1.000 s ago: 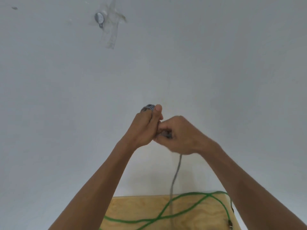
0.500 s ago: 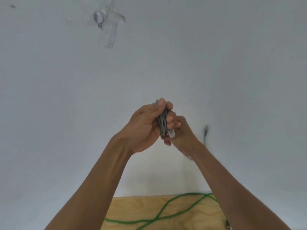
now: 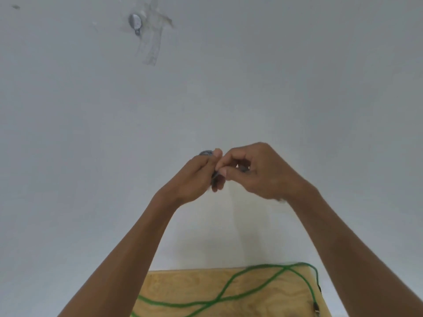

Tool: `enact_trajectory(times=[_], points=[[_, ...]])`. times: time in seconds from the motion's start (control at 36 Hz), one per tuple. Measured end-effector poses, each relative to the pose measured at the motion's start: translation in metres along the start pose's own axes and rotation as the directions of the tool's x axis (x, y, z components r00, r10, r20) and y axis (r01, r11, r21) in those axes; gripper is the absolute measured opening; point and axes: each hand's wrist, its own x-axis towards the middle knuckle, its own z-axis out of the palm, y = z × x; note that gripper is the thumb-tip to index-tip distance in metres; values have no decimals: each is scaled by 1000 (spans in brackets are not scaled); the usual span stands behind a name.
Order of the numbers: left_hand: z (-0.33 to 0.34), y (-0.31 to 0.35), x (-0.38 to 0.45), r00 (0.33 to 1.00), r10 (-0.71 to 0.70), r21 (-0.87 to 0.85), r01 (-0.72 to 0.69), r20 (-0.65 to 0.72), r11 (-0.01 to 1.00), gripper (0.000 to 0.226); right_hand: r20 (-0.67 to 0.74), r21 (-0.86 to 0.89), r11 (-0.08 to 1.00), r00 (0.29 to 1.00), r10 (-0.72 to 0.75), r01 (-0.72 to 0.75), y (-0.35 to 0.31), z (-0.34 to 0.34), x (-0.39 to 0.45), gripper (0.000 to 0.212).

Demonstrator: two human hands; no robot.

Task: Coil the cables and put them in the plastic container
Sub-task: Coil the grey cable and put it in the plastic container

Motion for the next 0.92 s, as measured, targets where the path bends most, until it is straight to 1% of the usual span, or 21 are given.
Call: enact_trajectory(times=[0.03, 0.06, 0.11, 0.14, 0.19, 0.25, 0.33, 0.36, 0.39, 0.44, 0.47, 0.5, 0.56, 0.61, 0.64, 0.67, 0.69, 0.72, 0.81, 0.86, 0.92], points=[[3, 2, -4, 999, -34, -75, 37, 36, 996, 77, 10, 25, 999, 1000, -27, 27, -2, -6, 4, 5], [7, 4, -7, 995, -66, -162, 78, 78, 984, 81, -16, 51, 998, 999, -42, 43, -3, -12, 9, 7], [13, 14, -15, 981, -109, -305, 155, 164, 940, 79, -111, 103, 993, 993, -47, 59, 3, -23, 21, 22], [16, 19, -19, 973, -113, -374, 183, 202, 909, 77, -130, 171, 984, 991, -34, 57, 5, -27, 25, 25], [21, 28, -23, 960, -74, -546, 217, 271, 809, 72, -127, 355, 933, 992, -9, 54, 15, -24, 31, 22], [23, 33, -24, 954, -8, -686, 221, 300, 693, 67, -123, 501, 865, 992, 26, 40, 22, -13, 32, 17], [22, 37, -20, 962, 99, -805, 155, 256, 573, 54, -99, 637, 771, 988, 115, -26, 33, 12, 24, 10], [21, 37, -19, 967, 121, -829, 125, 225, 545, 50, -88, 678, 734, 987, 138, -42, 37, 22, 18, 12], [18, 38, -16, 974, 129, -842, 91, 186, 531, 46, -82, 700, 712, 984, 156, -54, 39, 34, 12, 20], [10, 42, -11, 988, 120, -838, 14, 95, 545, 38, -88, 630, 768, 972, 218, -115, 40, 58, -2, 32], [5, 43, -8, 993, 107, -824, -21, 48, 567, 36, -76, 582, 796, 963, 257, -166, 40, 67, -9, 34], [0, 43, -6, 996, 88, -797, -51, 3, 602, 34, -57, 573, 794, 956, 288, -205, 38, 75, -15, 31], [-6, 37, 0, 995, 55, -665, -99, -86, 741, 31, -33, 560, 799, 958, 286, -219, 30, 81, -22, 22], [-7, 27, 3, 988, 55, -395, -109, -147, 912, 36, -26, 406, 890, 970, 240, -209, 20, 81, -26, 22], [-6, 21, 4, 985, 61, -242, -99, -160, 965, 43, -14, 290, 935, 976, 216, -202, 17, 78, -27, 24], [-4, 16, 4, 984, 69, -106, -87, -162, 991, 49, 8, 192, 959, 978, 211, -208, 14, 74, -27, 26], [-2, 11, 4, 985, 79, 3, -79, -156, 997, 51, 37, 136, 963, 973, 229, -232, 12, 68, -27, 28], [-1, 7, 4, 985, 92, 79, -81, -144, 994, 51, 76, 126, 954, 962, 264, -271, 11, 60, -26, 27], [4, -2, 3, 994, 87, 239, -70, -62, 969, 49, 222, 111, 915, 907, 358, -388, 8, 32, -23, 27], [10, -5, 1, 999, 43, 260, -41, -3, 965, 53, 288, 51, 910, 878, 382, -412, 6, 20, -22, 28], [17, -5, -2, 999, 11, 238, -21, 41, 971, 59, 311, -23, 922, 874, 374, -386, 2, 15, -21, 28]])
